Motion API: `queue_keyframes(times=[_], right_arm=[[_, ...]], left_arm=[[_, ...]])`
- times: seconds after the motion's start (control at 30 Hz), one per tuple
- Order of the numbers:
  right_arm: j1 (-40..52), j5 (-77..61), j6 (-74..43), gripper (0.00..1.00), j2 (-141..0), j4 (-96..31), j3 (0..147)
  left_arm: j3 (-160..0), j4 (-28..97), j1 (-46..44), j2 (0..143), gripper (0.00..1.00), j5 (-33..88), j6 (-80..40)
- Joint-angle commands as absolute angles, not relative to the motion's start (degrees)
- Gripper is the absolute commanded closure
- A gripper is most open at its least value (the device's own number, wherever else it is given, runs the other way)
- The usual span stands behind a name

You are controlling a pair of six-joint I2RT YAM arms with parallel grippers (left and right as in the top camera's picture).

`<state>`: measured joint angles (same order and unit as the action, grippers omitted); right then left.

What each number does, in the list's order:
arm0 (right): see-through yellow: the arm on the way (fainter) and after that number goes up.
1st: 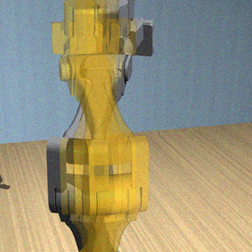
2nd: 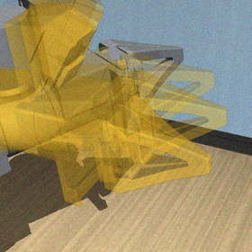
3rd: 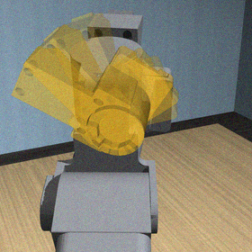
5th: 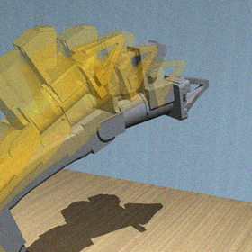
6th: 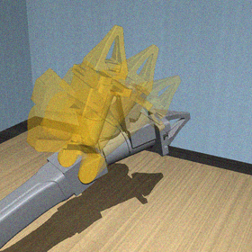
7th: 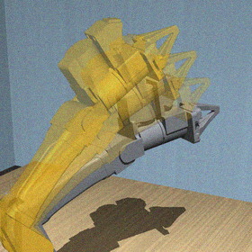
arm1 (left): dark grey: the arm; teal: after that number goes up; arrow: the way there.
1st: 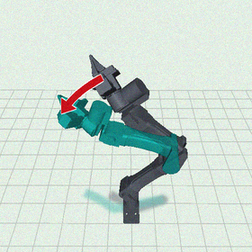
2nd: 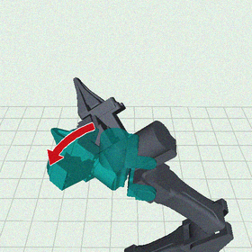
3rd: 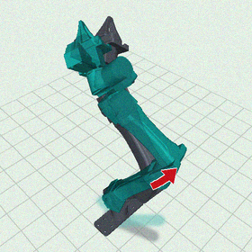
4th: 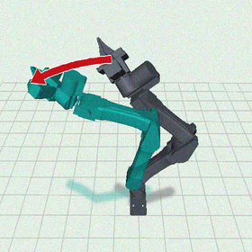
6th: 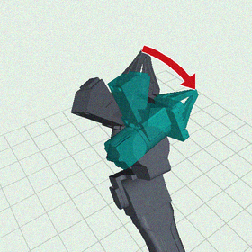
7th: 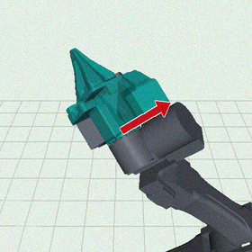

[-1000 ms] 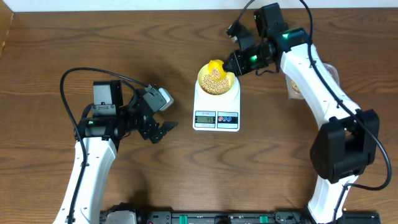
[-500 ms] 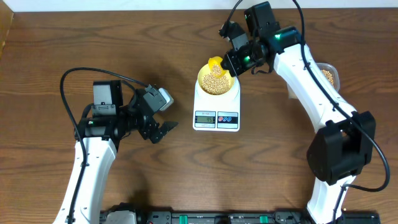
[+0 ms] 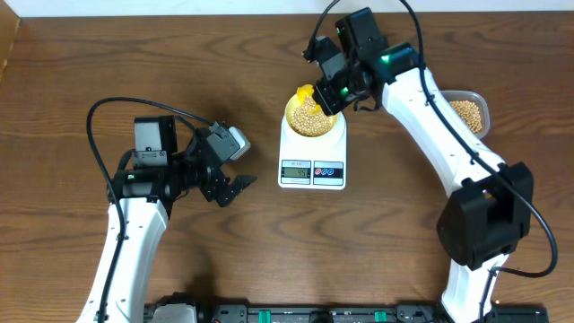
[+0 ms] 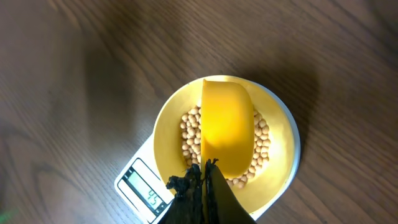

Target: Scoop item into bowl and weigh 50g on scale

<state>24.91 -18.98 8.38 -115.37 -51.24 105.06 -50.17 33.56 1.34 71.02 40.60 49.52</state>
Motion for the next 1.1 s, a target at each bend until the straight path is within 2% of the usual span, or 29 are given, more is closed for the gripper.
queue_keyframes(times=[0.0,0.53,0.67,1.07], right_arm=[[25.98,-15.4,9.56,0.99,-114.76,-51.44,106.52],[26.61,-14.81,12.93,0.99,-114.69,-52.27,106.85],[28.12,-11.16,14.0,0.99,-114.69,-52.16,106.85],[27.35,-14.13,10.63,0.99,-114.69,-52.53,106.87]], left_arm=[[-49.82,33.58,1.58,70.41,0.05,41.54,49.47],[-49.82,33.58,1.58,70.41,0.05,41.54,49.47],[-49.82,33.58,1.58,70.41,0.05,41.54,49.47],[-49.82,33.58,1.58,70.41,0.05,41.54,49.45]])
